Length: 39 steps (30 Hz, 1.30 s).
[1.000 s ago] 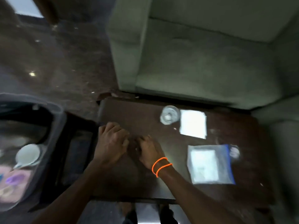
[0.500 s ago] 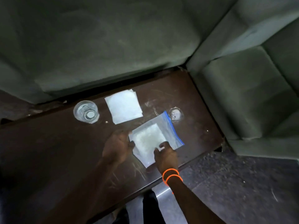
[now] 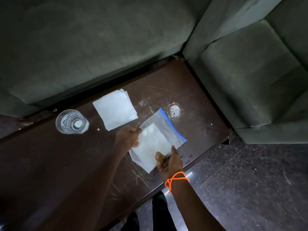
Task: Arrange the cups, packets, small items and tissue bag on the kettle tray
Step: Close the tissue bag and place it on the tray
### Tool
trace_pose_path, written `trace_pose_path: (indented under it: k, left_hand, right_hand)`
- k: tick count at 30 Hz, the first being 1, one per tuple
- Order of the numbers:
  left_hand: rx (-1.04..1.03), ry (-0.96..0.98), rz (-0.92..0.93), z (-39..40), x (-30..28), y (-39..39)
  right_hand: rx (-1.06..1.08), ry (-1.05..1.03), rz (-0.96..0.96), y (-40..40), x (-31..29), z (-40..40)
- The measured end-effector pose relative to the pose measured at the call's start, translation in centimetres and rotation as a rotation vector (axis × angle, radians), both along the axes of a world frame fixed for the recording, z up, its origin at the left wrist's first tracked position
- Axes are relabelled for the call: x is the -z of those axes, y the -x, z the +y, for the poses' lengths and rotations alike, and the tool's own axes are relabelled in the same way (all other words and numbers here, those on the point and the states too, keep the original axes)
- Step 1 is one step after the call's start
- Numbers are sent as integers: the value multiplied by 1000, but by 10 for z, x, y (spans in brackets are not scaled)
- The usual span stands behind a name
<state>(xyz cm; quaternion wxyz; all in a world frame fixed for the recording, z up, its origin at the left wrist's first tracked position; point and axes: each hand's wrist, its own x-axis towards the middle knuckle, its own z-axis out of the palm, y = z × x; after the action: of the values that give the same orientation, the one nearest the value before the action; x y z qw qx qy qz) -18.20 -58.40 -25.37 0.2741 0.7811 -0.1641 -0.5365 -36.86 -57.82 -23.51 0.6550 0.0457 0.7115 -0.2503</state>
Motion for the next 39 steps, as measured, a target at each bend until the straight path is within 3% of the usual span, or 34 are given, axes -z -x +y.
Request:
trace_pose_path:
  k: [4,7,11,14,19,23,32,39]
  left_hand:
    - [-33,54,39,4,-3,-4]
    - [-83,-32,57,0,-11,-11]
    - [-351,-108,320,9,-30,-32]
    - [-488,-89,587,24,-46,-56]
    - [-775,209,731,55,-63,-91]
    - [-524,263,769,89,-87,-119]
    - [-582,338,403,204,-143,-177]
    - [-845,247,173,348,-174,-208]
  right_hand:
    - [47,-2,-204,3,-7,-6]
    - [-50,66,-247,1,-11,-11]
    - [-332,253,-122,-17,-28,-17]
    - [-575,548,22,-33,-45,-20]
    - [-857,773,74,-57,-72,-23]
    - [-809,879,155,-91,-94,-18]
    - [-1076,1067,-59,-180,-120,45]
    - [-1296,916,-318,-245,-127,167]
